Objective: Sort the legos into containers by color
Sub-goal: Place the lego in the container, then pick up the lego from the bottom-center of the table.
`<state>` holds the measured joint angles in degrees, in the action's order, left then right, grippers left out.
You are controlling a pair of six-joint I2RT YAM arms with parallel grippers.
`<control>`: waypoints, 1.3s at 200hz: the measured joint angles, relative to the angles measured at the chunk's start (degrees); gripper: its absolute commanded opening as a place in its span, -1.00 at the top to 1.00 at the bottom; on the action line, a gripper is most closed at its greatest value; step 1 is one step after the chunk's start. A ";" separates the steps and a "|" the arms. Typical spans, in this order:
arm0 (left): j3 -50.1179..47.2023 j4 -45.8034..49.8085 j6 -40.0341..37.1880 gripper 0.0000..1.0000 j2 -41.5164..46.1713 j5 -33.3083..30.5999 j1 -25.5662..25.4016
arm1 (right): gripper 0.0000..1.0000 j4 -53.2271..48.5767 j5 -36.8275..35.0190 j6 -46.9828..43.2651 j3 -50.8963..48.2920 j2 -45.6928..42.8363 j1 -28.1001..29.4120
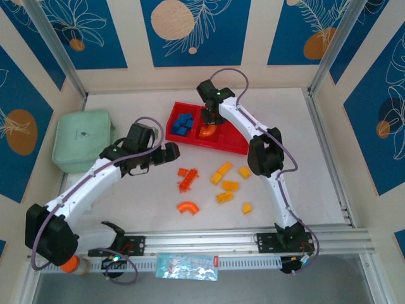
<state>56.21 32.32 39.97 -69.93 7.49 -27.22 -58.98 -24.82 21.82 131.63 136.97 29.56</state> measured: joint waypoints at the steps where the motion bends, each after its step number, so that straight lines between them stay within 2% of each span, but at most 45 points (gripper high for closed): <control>1: 0.00 -0.02 0.00 -0.99 -0.02 0.00 0.02 | 0.19 -0.07 -0.09 0.02 0.20 0.17 -0.04; 16: 0.00 -0.07 0.00 -0.99 -0.26 0.00 0.33 | -0.02 -0.61 -0.52 -1.11 1.60 1.33 -0.52; 43: 0.00 -0.20 0.00 -0.99 -0.44 0.04 0.66 | -0.16 -0.98 -0.70 -2.49 2.54 2.01 -0.87; 122: 1.70 -0.07 -1.09 -0.99 -0.26 0.74 1.36 | -0.28 -1.53 0.87 -2.97 2.25 -0.81 0.85; 168: 1.70 1.57 -1.46 -0.99 2.60 1.09 1.79 | -0.35 -0.66 2.32 -1.79 -9.22 -13.22 5.31; 208: 0.39 3.41 -1.46 -0.99 7.02 1.09 1.95 | -0.41 0.52 4.63 2.62 -21.59 -23.15 9.64; 260: -5.20 7.76 -1.36 -0.99 12.50 1.09 2.12 | -0.47 2.95 8.87 7.28 -36.96 -29.62 17.09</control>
<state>51.00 40.07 38.61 -57.43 8.58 -25.10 -56.03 -15.94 29.10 94.67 107.35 46.65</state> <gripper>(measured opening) 0.994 0.729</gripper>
